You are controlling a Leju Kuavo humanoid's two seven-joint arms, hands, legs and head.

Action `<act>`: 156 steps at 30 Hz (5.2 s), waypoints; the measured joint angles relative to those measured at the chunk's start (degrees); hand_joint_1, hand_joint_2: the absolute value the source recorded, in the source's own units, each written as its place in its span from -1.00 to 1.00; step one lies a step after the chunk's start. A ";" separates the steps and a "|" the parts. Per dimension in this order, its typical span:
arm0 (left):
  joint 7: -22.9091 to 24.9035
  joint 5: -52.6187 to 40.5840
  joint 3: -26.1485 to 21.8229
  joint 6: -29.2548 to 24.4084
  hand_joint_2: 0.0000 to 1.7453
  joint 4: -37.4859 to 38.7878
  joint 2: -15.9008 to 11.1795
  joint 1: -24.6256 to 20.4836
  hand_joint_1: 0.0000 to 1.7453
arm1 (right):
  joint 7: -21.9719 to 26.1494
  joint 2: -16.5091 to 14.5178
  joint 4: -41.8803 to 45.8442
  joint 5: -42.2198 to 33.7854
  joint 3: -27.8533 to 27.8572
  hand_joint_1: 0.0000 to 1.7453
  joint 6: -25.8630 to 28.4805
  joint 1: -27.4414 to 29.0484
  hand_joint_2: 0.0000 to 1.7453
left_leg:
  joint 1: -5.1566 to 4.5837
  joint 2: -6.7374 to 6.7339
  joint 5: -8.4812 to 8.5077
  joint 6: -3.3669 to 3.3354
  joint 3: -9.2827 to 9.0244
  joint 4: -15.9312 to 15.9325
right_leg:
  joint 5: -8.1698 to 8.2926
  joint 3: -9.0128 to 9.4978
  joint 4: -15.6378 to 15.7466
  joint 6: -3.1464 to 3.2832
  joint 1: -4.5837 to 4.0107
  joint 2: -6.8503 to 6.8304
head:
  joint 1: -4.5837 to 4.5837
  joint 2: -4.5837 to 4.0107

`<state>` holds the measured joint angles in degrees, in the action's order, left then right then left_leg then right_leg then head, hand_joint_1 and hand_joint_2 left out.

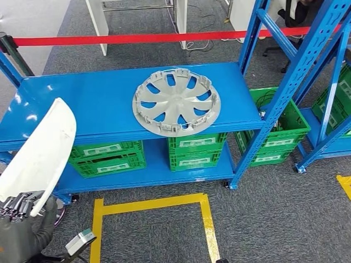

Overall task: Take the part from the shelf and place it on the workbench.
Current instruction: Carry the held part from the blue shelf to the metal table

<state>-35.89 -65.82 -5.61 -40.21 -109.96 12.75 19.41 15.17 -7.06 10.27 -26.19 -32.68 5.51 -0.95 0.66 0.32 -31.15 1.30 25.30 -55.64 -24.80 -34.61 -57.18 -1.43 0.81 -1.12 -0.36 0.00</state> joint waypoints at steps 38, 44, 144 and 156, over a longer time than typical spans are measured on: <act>4.08 1.70 -1.48 0.04 1.00 -0.39 -1.79 2.09 1.00 | 1.40 -0.92 -0.04 -0.50 -0.23 -1.00 0.84 0.05 -1.00 | -0.28 -0.73 4.36 -3.13 5.95 -0.51 | -12.44 -2.82 -13.72 -0.77 -0.54 0.90 | -0.55 0.00; 3.16 1.58 -1.72 0.03 1.00 -0.43 -1.85 2.32 1.00 | 1.76 -0.95 -0.04 0.34 -0.44 -1.00 1.08 -0.03 -1.00 | -0.50 -0.73 7.42 -2.20 10.52 -2.00 | -7.29 8.50 -2.18 -0.45 -0.52 1.02 | -0.60 0.00; 8.92 5.81 3.03 0.08 1.00 2.53 -6.59 1.03 1.00 | 4.46 -1.39 -0.29 -0.85 -0.44 -1.00 3.05 1.07 -1.00 | -0.19 0.20 7.97 -3.20 6.54 1.95 | -11.29 -0.53 -11.27 -0.66 -0.35 1.01 | 0.37 -0.01; 10.40 5.69 3.41 0.06 1.00 2.58 -6.84 0.96 1.00 | 4.55 -1.27 -0.37 -0.69 -0.42 -1.00 3.02 1.01 -1.00 | 1.21 3.51 6.06 0.69 10.91 -4.41 | -5.86 4.82 -1.26 0.78 0.93 1.43 | 0.52 -0.01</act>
<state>-25.49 -60.12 -2.20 -40.15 -107.38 5.92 20.36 19.72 -8.33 9.90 -26.88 -33.09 8.52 0.05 1.87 3.83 -25.09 1.99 36.21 -60.05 -30.66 -29.79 -58.44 -0.66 1.74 0.31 0.16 -0.01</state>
